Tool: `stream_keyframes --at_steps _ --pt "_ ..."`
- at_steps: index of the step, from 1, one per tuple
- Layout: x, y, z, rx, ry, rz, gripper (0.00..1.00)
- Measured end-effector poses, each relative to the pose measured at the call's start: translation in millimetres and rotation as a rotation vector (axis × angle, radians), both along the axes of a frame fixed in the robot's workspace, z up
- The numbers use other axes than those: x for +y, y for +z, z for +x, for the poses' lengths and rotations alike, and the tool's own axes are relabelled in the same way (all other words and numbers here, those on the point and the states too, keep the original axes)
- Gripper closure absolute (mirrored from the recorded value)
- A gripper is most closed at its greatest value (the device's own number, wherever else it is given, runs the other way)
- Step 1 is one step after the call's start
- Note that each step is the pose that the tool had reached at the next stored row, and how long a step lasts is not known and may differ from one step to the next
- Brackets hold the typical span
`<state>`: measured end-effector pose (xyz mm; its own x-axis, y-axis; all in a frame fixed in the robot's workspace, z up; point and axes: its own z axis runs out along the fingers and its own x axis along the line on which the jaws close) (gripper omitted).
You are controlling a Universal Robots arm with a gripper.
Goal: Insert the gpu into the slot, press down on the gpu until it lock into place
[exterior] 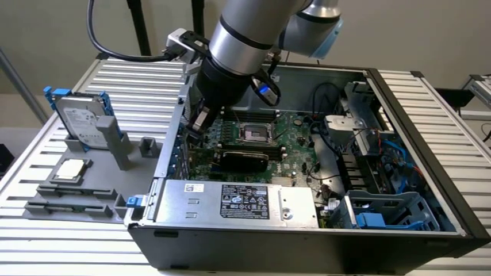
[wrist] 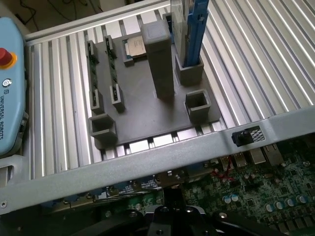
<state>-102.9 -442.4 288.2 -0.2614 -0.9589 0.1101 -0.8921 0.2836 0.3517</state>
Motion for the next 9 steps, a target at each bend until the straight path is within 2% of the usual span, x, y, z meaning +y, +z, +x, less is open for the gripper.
stream_keyframes --at_steps 9 --pt "3.2 0.0 -1.6 -0.0001 0.004 0.0000 0.89"
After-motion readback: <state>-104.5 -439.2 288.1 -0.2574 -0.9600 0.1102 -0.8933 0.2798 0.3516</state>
